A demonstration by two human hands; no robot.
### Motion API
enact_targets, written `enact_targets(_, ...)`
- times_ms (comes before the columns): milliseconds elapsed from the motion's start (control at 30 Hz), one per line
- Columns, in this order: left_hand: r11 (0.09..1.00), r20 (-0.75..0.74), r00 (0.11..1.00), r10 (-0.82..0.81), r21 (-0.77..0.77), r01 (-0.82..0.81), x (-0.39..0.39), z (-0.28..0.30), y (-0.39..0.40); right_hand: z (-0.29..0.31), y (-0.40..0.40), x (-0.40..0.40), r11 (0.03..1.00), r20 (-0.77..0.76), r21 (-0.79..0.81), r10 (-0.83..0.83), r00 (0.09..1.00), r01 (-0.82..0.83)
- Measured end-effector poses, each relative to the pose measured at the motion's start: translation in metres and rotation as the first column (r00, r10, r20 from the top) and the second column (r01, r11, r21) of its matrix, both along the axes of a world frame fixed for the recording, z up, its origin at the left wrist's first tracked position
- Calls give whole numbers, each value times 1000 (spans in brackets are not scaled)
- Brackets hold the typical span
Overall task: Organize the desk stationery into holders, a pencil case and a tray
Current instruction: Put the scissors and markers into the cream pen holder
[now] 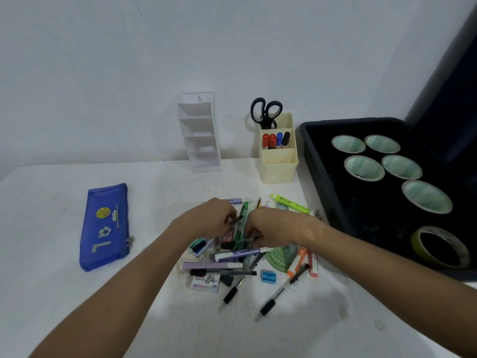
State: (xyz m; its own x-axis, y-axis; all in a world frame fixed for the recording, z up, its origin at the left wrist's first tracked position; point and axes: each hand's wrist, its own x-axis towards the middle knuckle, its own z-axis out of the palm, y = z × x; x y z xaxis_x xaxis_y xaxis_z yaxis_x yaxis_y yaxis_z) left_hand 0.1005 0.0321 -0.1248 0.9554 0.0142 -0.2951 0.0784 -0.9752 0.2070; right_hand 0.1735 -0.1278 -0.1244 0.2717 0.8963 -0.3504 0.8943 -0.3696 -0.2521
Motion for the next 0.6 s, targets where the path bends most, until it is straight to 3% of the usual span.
enact_targets(300, 987, 95, 985, 146, -83, -138, -1, 19, 16, -1, 1, -9, 1000, 79, -7, 16, 997, -16)
enact_targets(433, 970, 191, 958, 213, -156, -184, 0, 27, 23, 4, 0, -1, 997, -38, 40, -61, 997, 63)
enact_targets(533, 946, 365, 887, 284, -257, -198, 7, 45, 24, 32, -8, 12, 976, -113, 141, -153, 982, 168)
enact_targets(600, 921, 503, 793, 344, -343, -182, 14, 62, 21, 55, -17, 26, 942, -182, 189, -244, 953, 277)
